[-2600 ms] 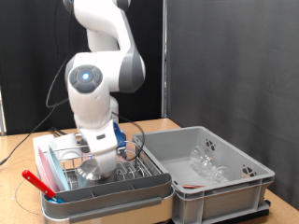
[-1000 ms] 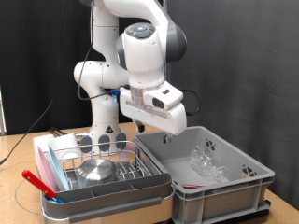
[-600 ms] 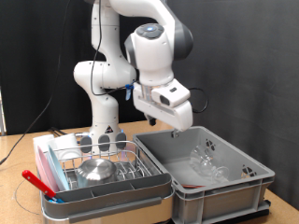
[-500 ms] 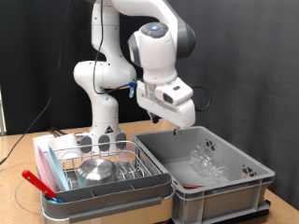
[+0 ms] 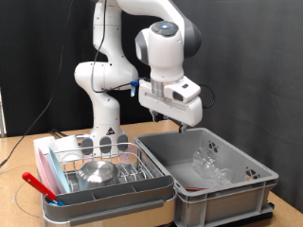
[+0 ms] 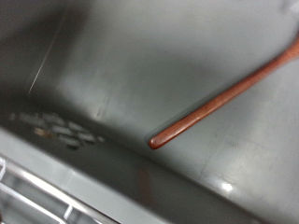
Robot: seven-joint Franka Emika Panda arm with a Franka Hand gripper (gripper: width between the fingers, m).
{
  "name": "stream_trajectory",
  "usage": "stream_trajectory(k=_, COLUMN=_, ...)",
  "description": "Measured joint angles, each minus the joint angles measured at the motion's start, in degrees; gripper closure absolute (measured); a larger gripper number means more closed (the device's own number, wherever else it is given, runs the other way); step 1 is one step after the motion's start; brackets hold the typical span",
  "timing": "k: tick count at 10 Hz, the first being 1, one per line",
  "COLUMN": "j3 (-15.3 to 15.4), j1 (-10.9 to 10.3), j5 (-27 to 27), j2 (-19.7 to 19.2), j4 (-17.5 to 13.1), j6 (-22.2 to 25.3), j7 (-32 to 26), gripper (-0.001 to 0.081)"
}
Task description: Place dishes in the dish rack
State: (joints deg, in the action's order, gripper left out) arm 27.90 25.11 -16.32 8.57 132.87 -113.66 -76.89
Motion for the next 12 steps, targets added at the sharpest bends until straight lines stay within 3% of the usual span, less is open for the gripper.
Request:
stream_trajectory(k=2, j3=1.31, j1=-1.06, j5=4.16, j2=-0.35, j4=-1.08, j6=0.67, j7=-8.60, gripper=0.0001)
stream_trajectory(k=5, j3=4.17, j1=-3.29, j5=9.73, j2=-0.41, j4=-1.08, j6=-2.67, j7=-20.06, gripper=0.0001)
stream_trajectory(k=6, j3=4.09, j1=-3.12, j5=8.68, j2=-0.44, j4=-1.06, j6=-2.32, j7=-19.58, gripper=0.0001)
stream_trajectory(k=7, j3=4.03, j1=-3.19, j5=8.43, j2=-0.44, j4=-0.99, j6=-2.24, j7=-23.93, gripper=0.0001)
stream_trajectory(k=9, j3=4.84, j1=-4.13, j5=10.61, j2=-0.34, j4=0.14, j6=-3.23, j7=-35.25, gripper=0.0001)
stream_trajectory(k=12, j3=7.24, j1=-5.03, j5=19.36, j2=-0.57, j4=2.49, j6=-7.85, j7=-45.23, gripper=0.0001)
